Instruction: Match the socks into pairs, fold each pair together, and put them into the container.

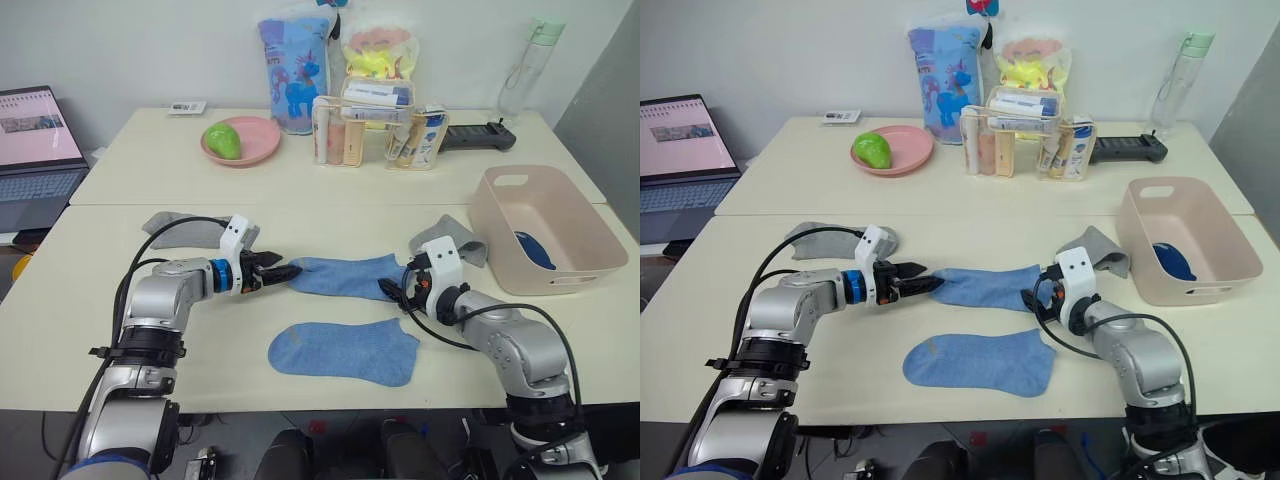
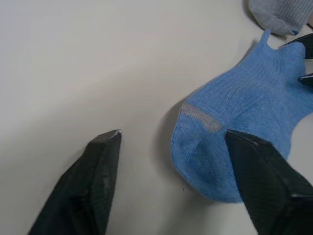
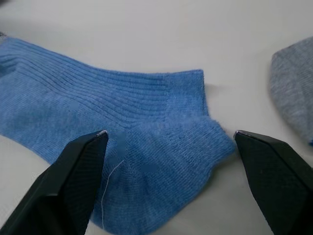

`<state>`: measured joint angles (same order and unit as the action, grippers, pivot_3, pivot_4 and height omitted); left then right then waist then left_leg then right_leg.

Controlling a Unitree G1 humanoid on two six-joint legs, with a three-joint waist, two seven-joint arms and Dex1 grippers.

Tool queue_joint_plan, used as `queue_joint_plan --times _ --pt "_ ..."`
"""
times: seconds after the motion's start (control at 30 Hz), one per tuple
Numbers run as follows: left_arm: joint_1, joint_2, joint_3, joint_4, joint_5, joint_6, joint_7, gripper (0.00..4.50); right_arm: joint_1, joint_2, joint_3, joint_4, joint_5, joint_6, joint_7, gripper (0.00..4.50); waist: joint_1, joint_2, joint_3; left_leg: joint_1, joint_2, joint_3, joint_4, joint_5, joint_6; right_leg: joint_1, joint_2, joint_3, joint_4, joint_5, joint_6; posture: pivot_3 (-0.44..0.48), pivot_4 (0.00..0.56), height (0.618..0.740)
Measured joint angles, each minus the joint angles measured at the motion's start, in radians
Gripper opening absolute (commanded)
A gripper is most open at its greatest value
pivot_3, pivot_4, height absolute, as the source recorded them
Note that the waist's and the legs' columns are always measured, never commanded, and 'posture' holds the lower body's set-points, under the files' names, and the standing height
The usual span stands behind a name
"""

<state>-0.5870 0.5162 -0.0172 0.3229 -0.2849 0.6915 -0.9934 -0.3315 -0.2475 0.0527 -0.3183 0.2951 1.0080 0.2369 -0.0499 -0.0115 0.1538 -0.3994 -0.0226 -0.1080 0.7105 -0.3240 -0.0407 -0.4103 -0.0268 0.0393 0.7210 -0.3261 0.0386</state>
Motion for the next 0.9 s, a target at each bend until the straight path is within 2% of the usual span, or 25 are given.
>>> queue_joint_plan --times 0.23,0.27,0.33,0.53,0.63,0.73,0.83,0.9 --pt "-0.022 -0.02 -0.048 0.046 0.031 -0.057 0.0 0.18 0.001 0.007 0.005 0.013 -0.01 -0.019 -0.003 1.04 0.003 0.001 -0.001 0.0 0.0 0.0 0.0 0.0 0.0 0.001 0.0 0.0 -0.001 0.0 0.0 0.0 0.15 0.703" --pt "-0.022 -0.022 -0.052 0.047 0.031 -0.061 0.0 0.0 0.005 0.01 0.005 0.012 -0.01 -0.021 -0.002 0.66 0.003 0.001 -0.001 0.0 0.0 0.0 0.0 0.0 0.0 0.001 0.0 0.0 -0.001 0.0 0.0 0.0 0.15 0.703" --pt "-0.021 -0.031 -0.053 0.048 0.027 -0.066 0.0 0.0 0.012 0.014 0.006 0.011 -0.008 -0.024 0.0 0.04 0.003 0.001 -0.001 0.0 0.0 0.0 0.0 0.0 0.0 0.001 0.0 0.0 -0.001 0.0 0.0 0.0 0.15 0.703" --pt "0.04 -0.05 -0.021 -0.044 -0.07 0.009 -0.025 0.0 0.039 -0.024 0.005 -0.075 0.004 -0.064 0.036 0.04 -0.002 0.001 -0.001 -0.001 0.0 -0.001 0.0 0.0 0.0 0.0 0.0 0.0 -0.001 0.0 0.0 0.0 0.15 0.703" --pt "0.049 -0.02 0.029 -0.13 -0.135 0.084 -0.021 0.0 0.05 -0.036 -0.011 -0.155 0.046 -0.043 0.065 0.04 -0.006 0.001 -0.001 -0.001 0.001 -0.002 0.0 0.0 0.0 0.0 0.0 0.001 -0.001 0.0 0.0 0.0 0.15 0.703" --pt "0.076 0.053 0.084 -0.252 -0.23 0.202 -0.03 0.0 0.065 -0.056 -0.056 -0.258 0.138 0.026 0.104 0.04 -0.008 0.001 -0.001 0.0 0.0 -0.002 -0.001 0.0 0.0 0.0 0.0 0.001 -0.001 0.0 0.0 0.0 0.15 0.703" --pt "0.178 0.203 0.148 -0.416 -0.363 0.383 -0.073 0.0 0.115 -0.112 -0.158 -0.403 0.311 0.165 0.168 0.04 -0.013 0.001 -0.001 0.001 0.0 -0.005 -0.005 0.0 0.0 0.0 0.001 0.002 -0.003 0.0 0.0 0.0 0.15 0.703" --pt "0.235 0.248 0.177 -0.507 -0.423 0.456 -0.077 0.0 0.122 -0.113 -0.219 -0.448 0.403 0.246 0.172 0.04 -0.007 0.001 -0.001 0.003 0.0 -0.006 -0.005 -0.001 0.002 0.003 0.0 0.003 -0.004 0.0 0.0 0.0 0.15 0.703"
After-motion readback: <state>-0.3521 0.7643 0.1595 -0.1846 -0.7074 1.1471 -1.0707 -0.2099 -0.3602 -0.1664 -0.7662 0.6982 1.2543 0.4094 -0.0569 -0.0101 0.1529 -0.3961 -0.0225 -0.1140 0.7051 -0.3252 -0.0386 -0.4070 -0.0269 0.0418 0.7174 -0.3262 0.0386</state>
